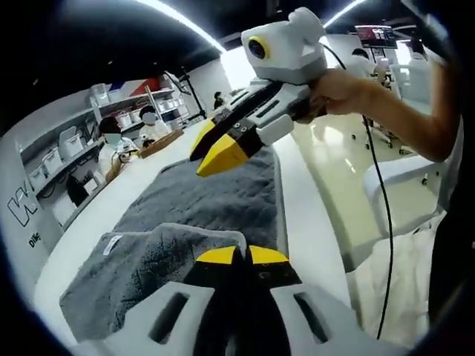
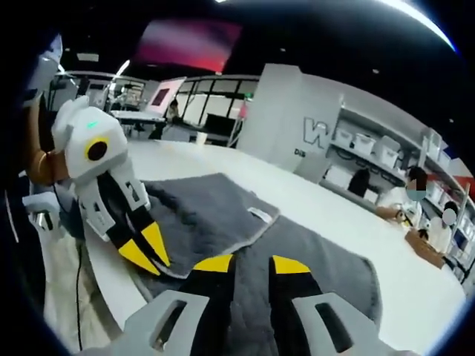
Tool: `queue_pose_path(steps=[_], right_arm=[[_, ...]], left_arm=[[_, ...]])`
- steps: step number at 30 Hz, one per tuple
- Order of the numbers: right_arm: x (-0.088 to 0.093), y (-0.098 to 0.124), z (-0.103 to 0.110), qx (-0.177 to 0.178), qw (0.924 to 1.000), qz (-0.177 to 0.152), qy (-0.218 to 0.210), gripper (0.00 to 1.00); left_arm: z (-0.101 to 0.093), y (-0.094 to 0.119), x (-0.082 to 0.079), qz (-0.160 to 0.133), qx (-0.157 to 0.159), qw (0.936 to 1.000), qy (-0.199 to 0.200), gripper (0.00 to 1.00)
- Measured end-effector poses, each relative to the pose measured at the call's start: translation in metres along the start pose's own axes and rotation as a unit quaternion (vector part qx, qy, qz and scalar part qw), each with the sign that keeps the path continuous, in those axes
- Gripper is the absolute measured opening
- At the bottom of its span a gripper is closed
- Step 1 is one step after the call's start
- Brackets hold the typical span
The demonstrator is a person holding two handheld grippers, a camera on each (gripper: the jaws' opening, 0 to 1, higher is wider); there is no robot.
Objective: Open the folded towel by lifting each exposed corner and separating the folded layers until the towel lies flat within the target outline without major curled edges
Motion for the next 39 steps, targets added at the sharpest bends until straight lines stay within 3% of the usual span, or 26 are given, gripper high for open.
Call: queue_pose_path(steps=[8,14,15,16,17,20,24,25,31,33,39], right_arm=[[0.000,0.000,0.003,-0.004,0.9998,0.001,0.017,0.12],[-0.001,0.000,0.014,-0.016,0.9971,0.011,0.074,0.12],[0.006,-0.005,0.023,-0.034,0.9945,0.038,0.092,0.12],[0.009,-0.007,0.037,-0.056,0.9870,0.058,0.139,0.12],[0.014,-0.009,0.043,-0.070,0.9822,0.077,0.156,0.13],[0.023,-0.011,0.048,-0.078,0.9708,0.107,0.200,0.14],[0.016,-0.012,0.059,-0.092,0.9672,0.094,0.217,0.14],[0.014,-0.012,0.065,-0.104,0.9611,0.088,0.240,0.14],[0.020,-0.017,0.071,-0.106,0.9464,0.119,0.281,0.13],[0.020,-0.018,0.072,-0.109,0.9438,0.120,0.288,0.10],[0.014,-0.017,0.081,-0.133,0.9263,0.111,0.335,0.00]], left_arm=[[0.003,0.002,-0.001,-0.011,0.006,0.9997,0.020,0.03],[0.007,0.007,-0.003,-0.024,0.006,0.9989,0.040,0.02],[0.011,0.008,-0.005,-0.026,0.000,0.9990,0.037,0.03],[0.014,0.009,-0.005,-0.026,-0.008,0.9990,0.035,0.03],[0.017,0.009,-0.006,-0.025,-0.013,0.9990,0.034,0.03],[0.018,0.010,-0.007,-0.025,-0.017,0.9992,0.026,0.03],[0.019,0.012,-0.011,-0.024,-0.020,0.9994,0.014,0.03],[0.019,0.013,-0.011,-0.024,-0.020,0.9994,0.013,0.03],[0.014,0.015,-0.014,-0.027,-0.013,0.9994,0.015,0.03],[0.014,0.016,-0.014,-0.025,-0.015,0.9995,0.013,0.03],[0.015,0.018,-0.013,-0.027,-0.018,0.9993,0.017,0.02]])
Point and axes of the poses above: the point that each gripper's makers call its tool centre point, and the gripper's own axes: y roughly backward along the fingers, z roughly to its left, x roughly out of its underside, the point moved 1 cm from there along y, roughly backward along the fingers, and after that the axes turned 10 degrees about z, right-handed, at the moved point
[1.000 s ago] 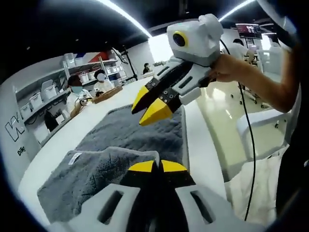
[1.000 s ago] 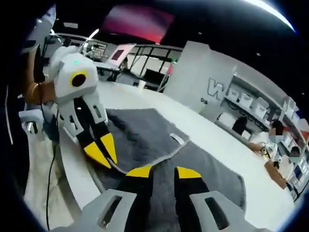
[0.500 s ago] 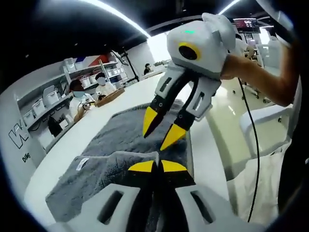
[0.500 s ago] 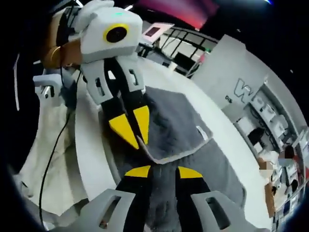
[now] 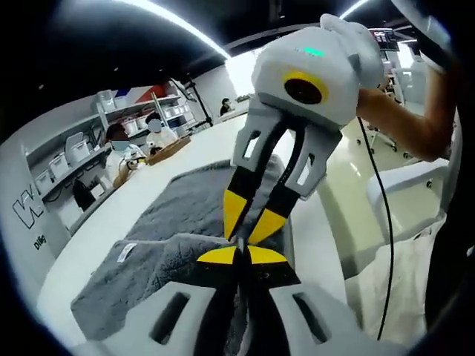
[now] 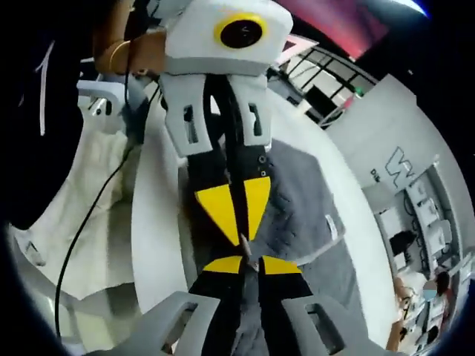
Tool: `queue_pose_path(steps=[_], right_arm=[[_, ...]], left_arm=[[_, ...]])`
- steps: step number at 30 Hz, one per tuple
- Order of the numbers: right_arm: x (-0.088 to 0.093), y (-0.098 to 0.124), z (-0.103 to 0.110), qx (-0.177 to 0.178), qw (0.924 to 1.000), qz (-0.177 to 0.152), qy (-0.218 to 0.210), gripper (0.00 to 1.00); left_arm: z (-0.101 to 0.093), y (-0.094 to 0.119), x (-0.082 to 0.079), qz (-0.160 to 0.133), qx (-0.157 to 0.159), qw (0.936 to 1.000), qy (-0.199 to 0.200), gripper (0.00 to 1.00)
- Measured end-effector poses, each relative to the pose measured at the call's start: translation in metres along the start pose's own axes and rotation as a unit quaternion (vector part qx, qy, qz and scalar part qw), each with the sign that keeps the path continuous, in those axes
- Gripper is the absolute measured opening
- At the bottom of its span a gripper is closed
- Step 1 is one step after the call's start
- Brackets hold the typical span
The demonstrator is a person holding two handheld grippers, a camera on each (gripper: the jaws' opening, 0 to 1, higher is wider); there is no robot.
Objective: Open the folded towel by lifting each exposed corner and separating the folded layers until the towel lies flat within the target outline without major curled edges
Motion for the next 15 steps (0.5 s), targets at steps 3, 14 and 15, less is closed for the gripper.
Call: queue_pose_path(steps=[3,14,15], right_arm=[[0.001,-0.002,0.001,-0.003,0.9997,0.010,0.023,0.00],[-0.002,0.002,-0.003,0.006,0.9993,0.010,0.035,0.00],[-0.002,0.003,-0.003,0.008,0.9993,0.010,0.034,0.00]], left_arm=[[0.001,0.001,0.000,-0.001,-0.002,1.0000,0.001,0.03],[0.000,0.002,0.010,0.022,-0.012,0.9997,0.003,0.20],[0.001,0.002,0.011,0.024,-0.014,0.9996,0.003,0.21]])
Point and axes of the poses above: the point that each gripper's makers call its tool centre point, and the gripper's own axes: y roughly backward along the fingers, z roughly to its left, x roughly out of its underside, the point moved 1 cm from there along y, roughly backward along the fingers, and after that the axes turned 10 degrees about z, right-handed, at the moved point
